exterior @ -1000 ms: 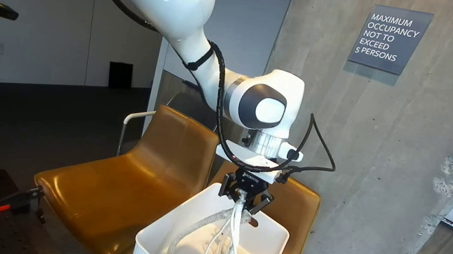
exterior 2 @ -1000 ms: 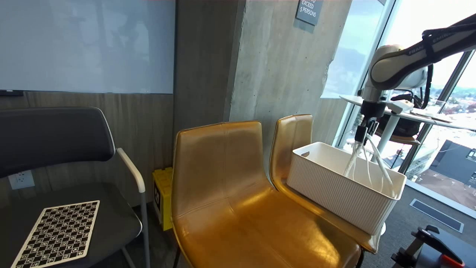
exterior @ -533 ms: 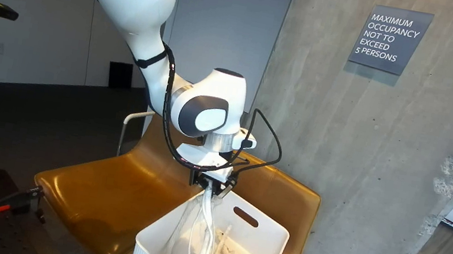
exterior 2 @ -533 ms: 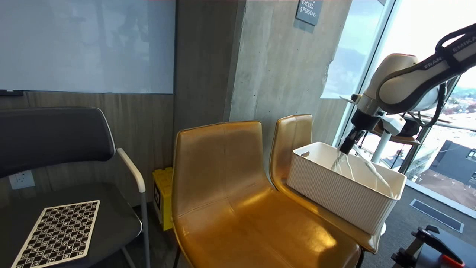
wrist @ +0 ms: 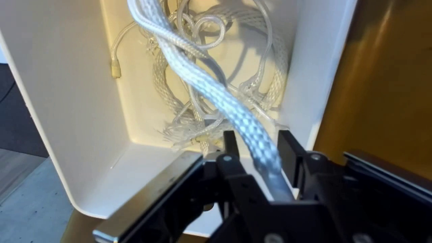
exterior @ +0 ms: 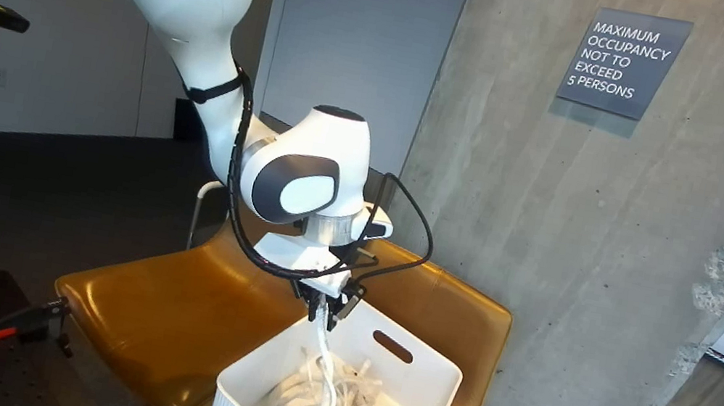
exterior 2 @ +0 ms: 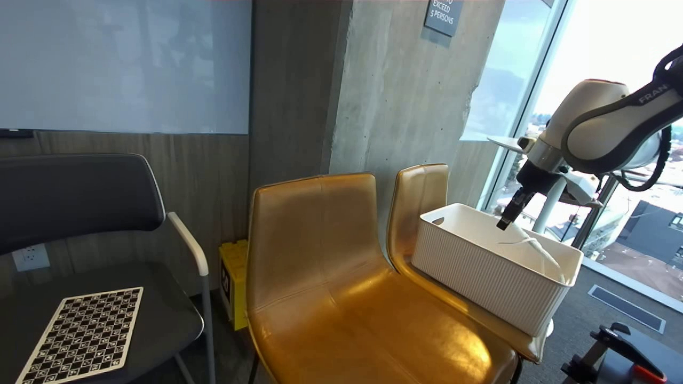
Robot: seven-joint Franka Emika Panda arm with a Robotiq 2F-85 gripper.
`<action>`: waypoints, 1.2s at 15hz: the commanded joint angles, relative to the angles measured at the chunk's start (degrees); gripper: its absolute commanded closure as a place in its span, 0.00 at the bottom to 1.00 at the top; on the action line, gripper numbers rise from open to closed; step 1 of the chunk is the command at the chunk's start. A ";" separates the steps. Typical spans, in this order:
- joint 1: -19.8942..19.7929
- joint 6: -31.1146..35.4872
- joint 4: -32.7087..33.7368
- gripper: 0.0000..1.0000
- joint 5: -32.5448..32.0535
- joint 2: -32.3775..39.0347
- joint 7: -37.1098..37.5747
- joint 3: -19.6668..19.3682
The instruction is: Put the white ropes in the white storage container.
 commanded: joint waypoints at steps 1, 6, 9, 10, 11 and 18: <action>0.55 0.54 -0.26 0.31 -0.01 -5.03 0.80 -0.74; 2.00 -0.48 -0.04 0.00 -1.31 -8.37 1.53 -1.65; 1.99 -5.88 0.19 0.00 0.68 -8.84 -0.11 -0.54; 2.17 -2.64 0.60 0.00 0.06 -7.55 0.60 -1.19; 2.30 -3.15 0.59 0.00 0.07 -7.52 0.60 -1.17; 2.32 -3.10 0.59 0.00 0.05 -7.43 0.62 -1.22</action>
